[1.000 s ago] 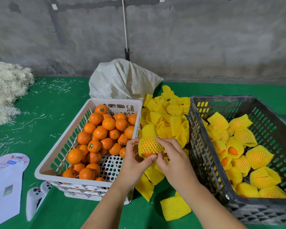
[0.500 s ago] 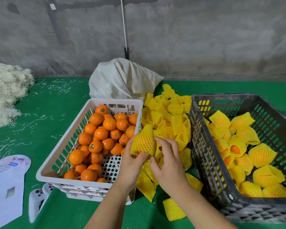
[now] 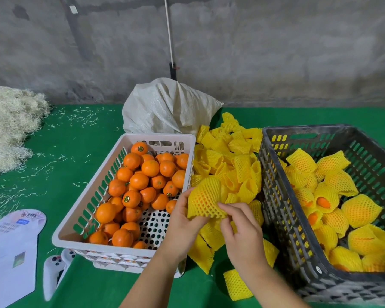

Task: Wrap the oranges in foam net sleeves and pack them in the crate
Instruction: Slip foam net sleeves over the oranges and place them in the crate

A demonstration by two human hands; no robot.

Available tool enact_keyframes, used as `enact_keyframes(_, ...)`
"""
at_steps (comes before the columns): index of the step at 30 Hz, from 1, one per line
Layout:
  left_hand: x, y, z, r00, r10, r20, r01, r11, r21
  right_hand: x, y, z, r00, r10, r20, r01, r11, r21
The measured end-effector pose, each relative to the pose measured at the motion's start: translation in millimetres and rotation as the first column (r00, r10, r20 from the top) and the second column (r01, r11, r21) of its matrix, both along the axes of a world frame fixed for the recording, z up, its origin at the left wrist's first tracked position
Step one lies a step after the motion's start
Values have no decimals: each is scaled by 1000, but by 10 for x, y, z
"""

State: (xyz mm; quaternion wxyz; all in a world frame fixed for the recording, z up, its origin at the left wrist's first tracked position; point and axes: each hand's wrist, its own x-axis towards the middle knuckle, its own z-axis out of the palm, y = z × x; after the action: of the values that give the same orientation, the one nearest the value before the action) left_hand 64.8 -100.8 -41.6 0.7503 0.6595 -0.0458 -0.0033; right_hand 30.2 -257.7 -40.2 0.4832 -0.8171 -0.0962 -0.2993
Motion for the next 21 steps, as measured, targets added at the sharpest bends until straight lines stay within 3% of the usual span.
enact_keyframes(3,2,-9,-32,996,85,-3,-85,996,4,-56,160,29,999,42,34,-42,999,-13)
enact_keyframes(7,-3,14,-57,996,81,29,-82,996,35,-77,277,108,966,81,-246,-73,996,41)
enact_keyframes(9,2,26,-72,997,67,30,-69,996,58,-123,297,120,883,183,-433,-162,983,87)
enact_keyframes(11,-1,34,-67,996,86,31,-89,986,142,-208,295,126,742,340,-578,-224,938,264)
enact_keyframes(13,-14,18,-59,997,35,65,-50,969,243,-251,278,171,652,482,-585,-97,819,566)
enact_keyframes(15,-52,-9,-61,984,-97,152,27,913,406,-195,246,168,614,539,-577,80,685,724)
enact_keyframes(18,-137,-46,-117,942,-254,218,69,785,616,-107,222,108,646,361,-672,260,724,639)
enact_keyframes(21,-173,-54,-138,925,-323,200,90,699,710,-91,151,94,657,356,-664,372,613,697)
